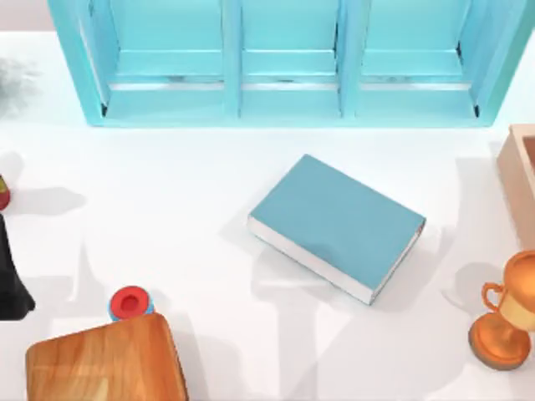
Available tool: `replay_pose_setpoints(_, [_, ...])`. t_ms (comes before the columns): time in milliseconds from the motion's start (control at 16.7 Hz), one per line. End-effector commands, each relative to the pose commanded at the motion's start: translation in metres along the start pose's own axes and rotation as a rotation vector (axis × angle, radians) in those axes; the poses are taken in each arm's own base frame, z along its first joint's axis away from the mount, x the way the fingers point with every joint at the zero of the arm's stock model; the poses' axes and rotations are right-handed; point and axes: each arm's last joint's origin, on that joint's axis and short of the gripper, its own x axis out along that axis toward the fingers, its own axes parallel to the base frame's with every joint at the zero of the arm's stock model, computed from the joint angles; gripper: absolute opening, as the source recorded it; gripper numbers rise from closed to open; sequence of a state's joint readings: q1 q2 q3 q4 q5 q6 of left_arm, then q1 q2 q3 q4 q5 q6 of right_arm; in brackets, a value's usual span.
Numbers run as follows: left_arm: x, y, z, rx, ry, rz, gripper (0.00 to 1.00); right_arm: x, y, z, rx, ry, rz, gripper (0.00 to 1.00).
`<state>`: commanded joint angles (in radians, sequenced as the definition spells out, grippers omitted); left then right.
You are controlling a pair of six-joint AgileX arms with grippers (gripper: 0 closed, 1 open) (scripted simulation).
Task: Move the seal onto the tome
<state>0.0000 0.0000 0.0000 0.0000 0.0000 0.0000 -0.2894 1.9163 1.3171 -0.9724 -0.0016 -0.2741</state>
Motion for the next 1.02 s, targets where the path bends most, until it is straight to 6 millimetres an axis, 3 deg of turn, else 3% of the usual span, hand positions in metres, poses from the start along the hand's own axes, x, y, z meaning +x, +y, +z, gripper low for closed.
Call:
replay_pose_setpoints(600, [0.0,0.0,0.0,0.0,0.0,0.0,1.0,0.0,0.0,0.0,0.0,0.0,0.0,0.02])
replay_pose_setpoints(1020, [0.0,0.0,0.0,0.0,0.0,0.0,1.0,0.0,0.0,0.0,0.0,0.0,0.0,0.0])
